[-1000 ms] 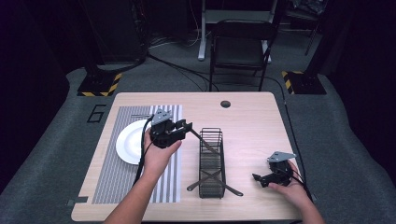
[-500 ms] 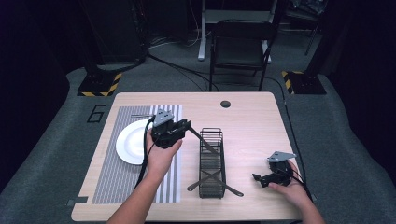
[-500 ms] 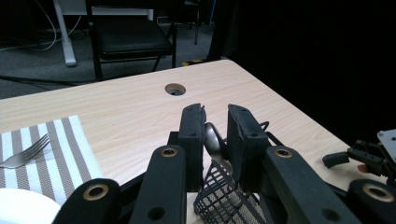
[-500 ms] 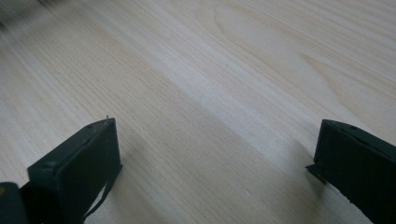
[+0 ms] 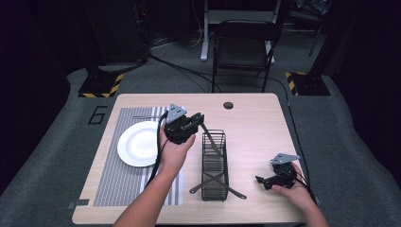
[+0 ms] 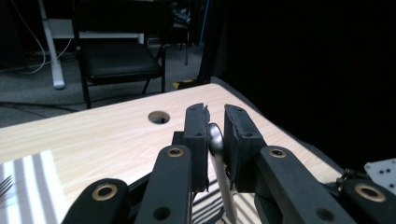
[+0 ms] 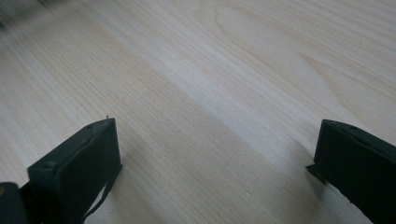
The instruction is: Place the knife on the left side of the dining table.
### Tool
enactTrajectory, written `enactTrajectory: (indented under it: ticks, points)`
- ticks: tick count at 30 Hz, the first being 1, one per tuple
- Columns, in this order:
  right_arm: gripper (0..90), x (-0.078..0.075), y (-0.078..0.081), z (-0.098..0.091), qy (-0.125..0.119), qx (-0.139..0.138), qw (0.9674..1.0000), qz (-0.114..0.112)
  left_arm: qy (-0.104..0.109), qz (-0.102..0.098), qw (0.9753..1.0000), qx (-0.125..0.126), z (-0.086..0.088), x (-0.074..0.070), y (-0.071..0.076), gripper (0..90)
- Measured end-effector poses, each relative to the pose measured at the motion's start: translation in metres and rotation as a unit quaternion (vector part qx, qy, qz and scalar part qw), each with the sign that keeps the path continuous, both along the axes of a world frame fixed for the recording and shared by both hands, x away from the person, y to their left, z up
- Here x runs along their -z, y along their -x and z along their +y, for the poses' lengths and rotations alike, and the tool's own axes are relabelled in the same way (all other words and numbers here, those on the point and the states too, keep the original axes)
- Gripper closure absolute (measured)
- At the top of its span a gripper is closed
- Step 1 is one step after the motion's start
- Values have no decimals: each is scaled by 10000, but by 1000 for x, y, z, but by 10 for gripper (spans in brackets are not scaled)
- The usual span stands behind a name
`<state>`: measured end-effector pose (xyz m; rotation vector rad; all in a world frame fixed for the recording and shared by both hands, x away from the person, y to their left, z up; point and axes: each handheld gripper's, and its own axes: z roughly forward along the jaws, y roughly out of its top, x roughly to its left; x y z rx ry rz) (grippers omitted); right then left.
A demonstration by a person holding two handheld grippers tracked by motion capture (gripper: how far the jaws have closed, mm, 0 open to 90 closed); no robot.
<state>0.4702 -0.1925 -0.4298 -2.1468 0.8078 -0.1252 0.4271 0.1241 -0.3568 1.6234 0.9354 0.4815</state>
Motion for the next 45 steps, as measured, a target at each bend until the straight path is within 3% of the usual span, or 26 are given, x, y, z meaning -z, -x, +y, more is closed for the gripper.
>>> enactTrajectory:
  ticks: [11, 16, 26, 45]
  points:
    - [0, 0, 0, 0, -20, -17, 10000, 23, 8, -29, 10000, 66, -20, -7, -5, 820]
    - [0, 0, 0, 0, -19, -18, 10000, 17, 77, 119, 9998, 122, -25, -10, -6, 830]
    - [0, 0, 0, 0, -21, -21, 10000, 22, 8, 166, 9997, 194, -30, -16, -5, 836]
    - [0, 0, 0, 0, -22, -15, 10000, 10, -114, -68, 9998, 116, -18, -63, 11, 837]
